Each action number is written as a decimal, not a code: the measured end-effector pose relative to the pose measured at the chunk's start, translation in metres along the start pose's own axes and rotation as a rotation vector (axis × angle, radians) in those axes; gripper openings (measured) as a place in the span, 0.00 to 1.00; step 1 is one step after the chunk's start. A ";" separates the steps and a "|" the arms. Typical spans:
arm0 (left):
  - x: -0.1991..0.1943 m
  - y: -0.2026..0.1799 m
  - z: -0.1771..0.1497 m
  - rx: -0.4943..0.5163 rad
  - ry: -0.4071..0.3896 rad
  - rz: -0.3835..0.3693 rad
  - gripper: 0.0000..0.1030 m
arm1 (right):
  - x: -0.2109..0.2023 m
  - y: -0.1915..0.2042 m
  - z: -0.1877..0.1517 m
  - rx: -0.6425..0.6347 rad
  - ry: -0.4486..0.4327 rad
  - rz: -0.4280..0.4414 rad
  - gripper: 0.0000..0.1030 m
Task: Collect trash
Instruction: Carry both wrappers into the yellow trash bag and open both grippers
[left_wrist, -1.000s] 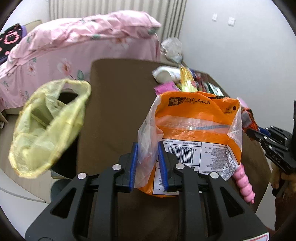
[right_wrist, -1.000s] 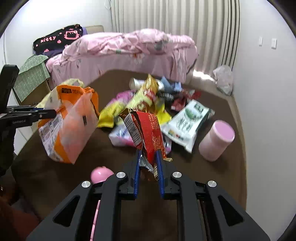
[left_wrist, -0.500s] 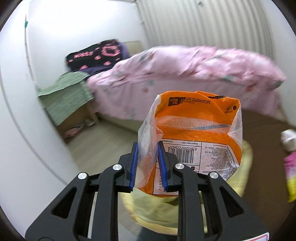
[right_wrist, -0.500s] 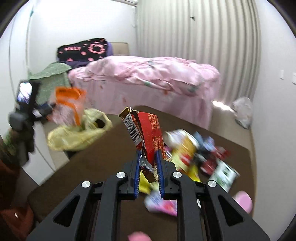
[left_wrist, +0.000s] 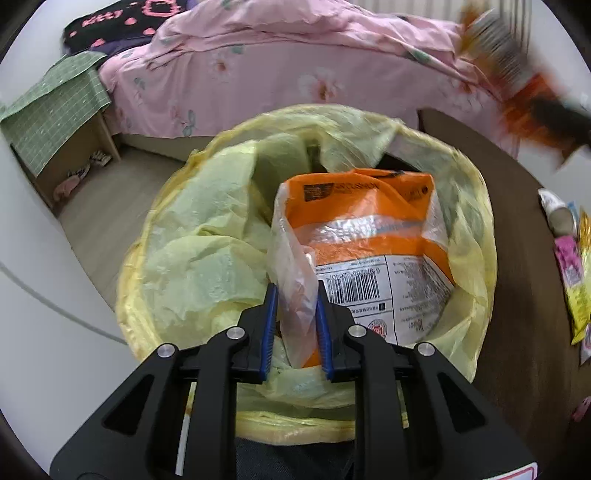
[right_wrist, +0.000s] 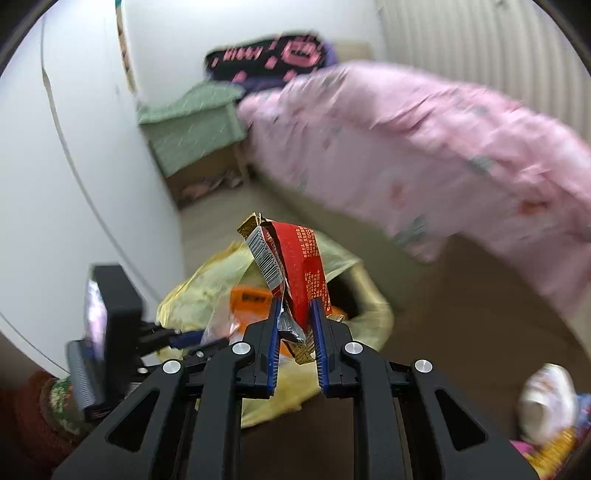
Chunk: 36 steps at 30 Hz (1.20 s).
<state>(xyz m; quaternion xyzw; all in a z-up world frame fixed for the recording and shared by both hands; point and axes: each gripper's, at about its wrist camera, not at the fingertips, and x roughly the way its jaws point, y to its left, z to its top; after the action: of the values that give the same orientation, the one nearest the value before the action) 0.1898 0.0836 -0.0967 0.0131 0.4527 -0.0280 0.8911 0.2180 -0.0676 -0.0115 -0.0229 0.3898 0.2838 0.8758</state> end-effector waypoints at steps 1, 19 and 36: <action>-0.001 0.003 0.001 -0.013 -0.009 0.003 0.18 | 0.018 0.002 0.001 0.001 0.047 0.018 0.16; 0.005 0.019 0.000 -0.061 0.001 0.023 0.18 | 0.090 -0.014 -0.024 -0.013 0.307 -0.081 0.16; -0.042 0.076 0.013 -0.342 -0.136 0.046 0.49 | 0.065 0.017 -0.024 -0.068 0.202 0.001 0.44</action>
<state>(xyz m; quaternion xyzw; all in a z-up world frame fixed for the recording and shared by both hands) 0.1804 0.1600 -0.0550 -0.1300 0.3890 0.0688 0.9094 0.2279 -0.0286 -0.0708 -0.0810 0.4664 0.2935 0.8305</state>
